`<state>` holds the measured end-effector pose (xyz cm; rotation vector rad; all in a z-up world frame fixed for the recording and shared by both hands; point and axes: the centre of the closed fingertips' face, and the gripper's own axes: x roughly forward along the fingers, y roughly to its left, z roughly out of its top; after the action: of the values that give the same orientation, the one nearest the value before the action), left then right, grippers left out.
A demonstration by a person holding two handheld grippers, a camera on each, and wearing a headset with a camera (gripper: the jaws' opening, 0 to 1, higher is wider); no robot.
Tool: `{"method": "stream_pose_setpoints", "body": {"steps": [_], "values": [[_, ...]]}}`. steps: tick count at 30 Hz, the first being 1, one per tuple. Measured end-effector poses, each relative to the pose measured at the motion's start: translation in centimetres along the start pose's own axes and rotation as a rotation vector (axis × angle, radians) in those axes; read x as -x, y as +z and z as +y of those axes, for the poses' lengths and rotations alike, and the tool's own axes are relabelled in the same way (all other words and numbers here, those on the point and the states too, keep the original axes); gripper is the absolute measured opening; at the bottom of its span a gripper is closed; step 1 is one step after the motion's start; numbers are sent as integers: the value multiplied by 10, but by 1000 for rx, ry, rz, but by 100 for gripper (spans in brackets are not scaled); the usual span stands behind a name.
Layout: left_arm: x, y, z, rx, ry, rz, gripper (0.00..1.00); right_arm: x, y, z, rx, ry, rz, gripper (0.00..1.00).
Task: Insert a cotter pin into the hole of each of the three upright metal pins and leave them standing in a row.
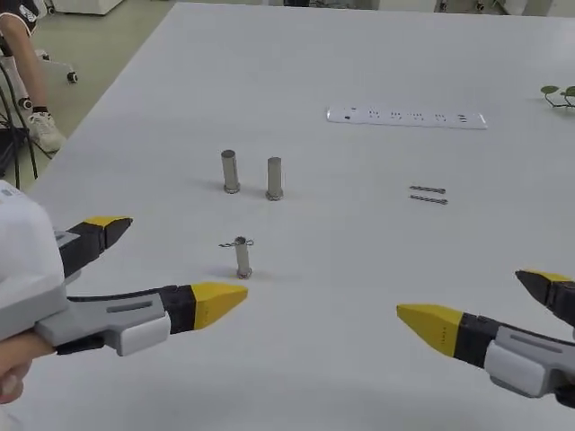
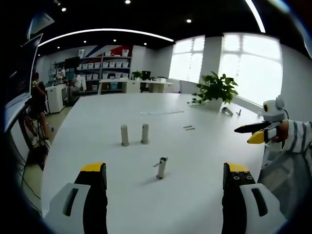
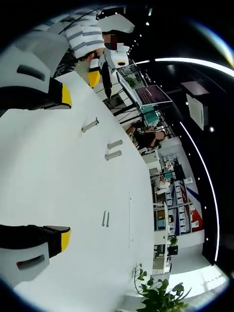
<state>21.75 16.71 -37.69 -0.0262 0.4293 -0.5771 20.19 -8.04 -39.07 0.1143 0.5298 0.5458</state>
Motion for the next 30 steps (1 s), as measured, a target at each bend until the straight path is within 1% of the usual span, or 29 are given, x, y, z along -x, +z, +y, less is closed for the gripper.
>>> {"method": "stream_pose_setpoints", "body": {"steps": [2, 5, 8, 9, 10, 11, 16, 19, 21, 23, 24, 27, 30], "values": [[-1, 4, 4, -5, 1, -4, 99, 3, 1, -2, -2, -5, -1, 98], [-5, 11, 11, -17, 2, -10, 99, 5, 4, -1, -32, 5, -16, 98], [-9, 21, 19, -30, 0, -12, 99, 9, 7, -2, -43, -2, -28, 98], [-11, 23, 22, -29, 1, -13, 99, 10, 8, -2, -67, 4, -38, 97], [-13, 27, 26, -29, 4, -15, 98, 11, 11, 0, -111, 16, -55, 96], [-14, 30, 28, -33, 7, -16, 96, 13, 11, -2, -119, 14, -60, 97], [-25, 45, 42, -62, 18, -26, 95, 19, 13, -8, -106, -13, -63, 97], [-35, 50, 50, -86, 22, -7, 94, 21, 12, -11, -119, -27, -60, 96], [-42, 51, 54, -102, 19, 7, 92, 22, 12, -13, -127, -32, -59, 96], [-48, 51, 55, -103, 12, 27, 91, 22, 11, -14, -130, -38, -55, 96], [-52, 53, 54, -113, 0, 34, 91, 23, 10, -14, -131, -41, -55, 95], [-62, 56, 56, -134, -10, 45, 90, 22, 8, -16, -126, -52, -49, 95], [-72, 59, 61, -139, -12, 56, 86, 21, 3, -18, -117, -59, -29, 95]]}}
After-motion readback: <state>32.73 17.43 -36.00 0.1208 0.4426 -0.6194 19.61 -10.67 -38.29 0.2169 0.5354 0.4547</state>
